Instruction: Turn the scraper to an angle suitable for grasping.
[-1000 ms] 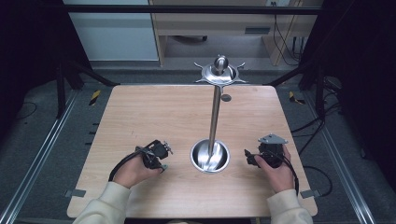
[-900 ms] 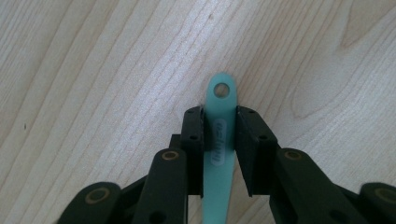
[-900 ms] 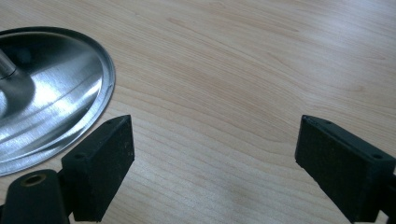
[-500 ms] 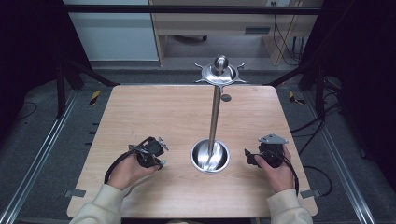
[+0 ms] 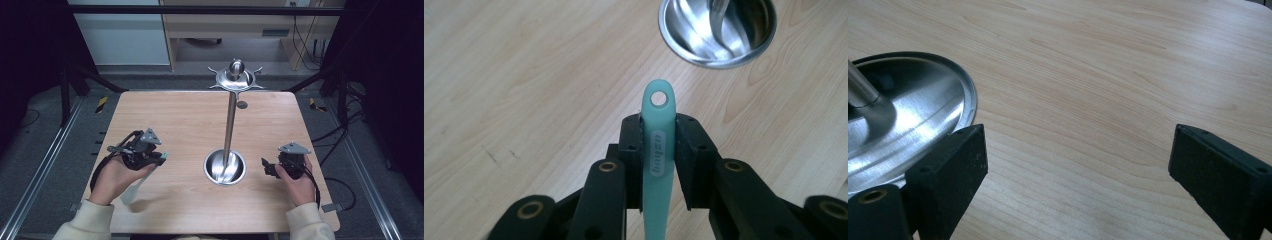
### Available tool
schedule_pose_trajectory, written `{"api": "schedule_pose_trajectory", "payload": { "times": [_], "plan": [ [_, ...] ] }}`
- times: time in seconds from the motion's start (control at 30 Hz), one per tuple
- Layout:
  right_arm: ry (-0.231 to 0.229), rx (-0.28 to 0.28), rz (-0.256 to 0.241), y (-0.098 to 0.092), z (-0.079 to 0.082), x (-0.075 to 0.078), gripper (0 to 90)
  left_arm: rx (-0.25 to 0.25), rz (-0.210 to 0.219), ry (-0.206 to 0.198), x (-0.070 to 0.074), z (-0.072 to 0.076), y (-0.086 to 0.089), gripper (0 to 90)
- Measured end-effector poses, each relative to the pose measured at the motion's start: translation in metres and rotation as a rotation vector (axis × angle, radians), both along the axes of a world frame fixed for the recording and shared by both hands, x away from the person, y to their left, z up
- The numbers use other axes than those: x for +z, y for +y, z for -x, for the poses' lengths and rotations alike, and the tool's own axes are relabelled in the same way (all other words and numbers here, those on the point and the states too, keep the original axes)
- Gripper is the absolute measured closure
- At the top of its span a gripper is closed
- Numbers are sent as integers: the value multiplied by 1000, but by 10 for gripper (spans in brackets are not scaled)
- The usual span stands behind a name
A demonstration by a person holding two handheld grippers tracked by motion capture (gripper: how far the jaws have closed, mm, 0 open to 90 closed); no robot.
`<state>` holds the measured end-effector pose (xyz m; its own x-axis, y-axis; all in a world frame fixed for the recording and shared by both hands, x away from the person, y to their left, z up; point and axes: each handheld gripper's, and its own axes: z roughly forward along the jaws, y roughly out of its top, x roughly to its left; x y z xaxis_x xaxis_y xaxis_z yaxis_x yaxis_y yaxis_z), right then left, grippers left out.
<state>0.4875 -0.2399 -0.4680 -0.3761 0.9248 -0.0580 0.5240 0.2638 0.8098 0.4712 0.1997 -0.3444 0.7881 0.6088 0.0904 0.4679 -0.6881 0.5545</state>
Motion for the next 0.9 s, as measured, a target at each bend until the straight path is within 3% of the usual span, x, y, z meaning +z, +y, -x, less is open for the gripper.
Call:
{"api": "schedule_pose_trajectory", "payload": {
  "times": [0.1,0.13,0.4,0.67,0.9],
  "plan": [
    [-7,14,9,1,0,0,87,-4,34,-20,10,4,2,745],
    [-3,18,24,2,-1,0,123,1,42,-29,12,5,3,745],
    [-10,28,23,1,2,0,135,3,57,-32,19,0,-1,745],
    [-19,41,25,1,1,1,138,-7,88,-61,26,1,-8,745],
    [-18,46,28,1,1,0,127,-41,106,-84,35,4,-18,745]
  ]
}}
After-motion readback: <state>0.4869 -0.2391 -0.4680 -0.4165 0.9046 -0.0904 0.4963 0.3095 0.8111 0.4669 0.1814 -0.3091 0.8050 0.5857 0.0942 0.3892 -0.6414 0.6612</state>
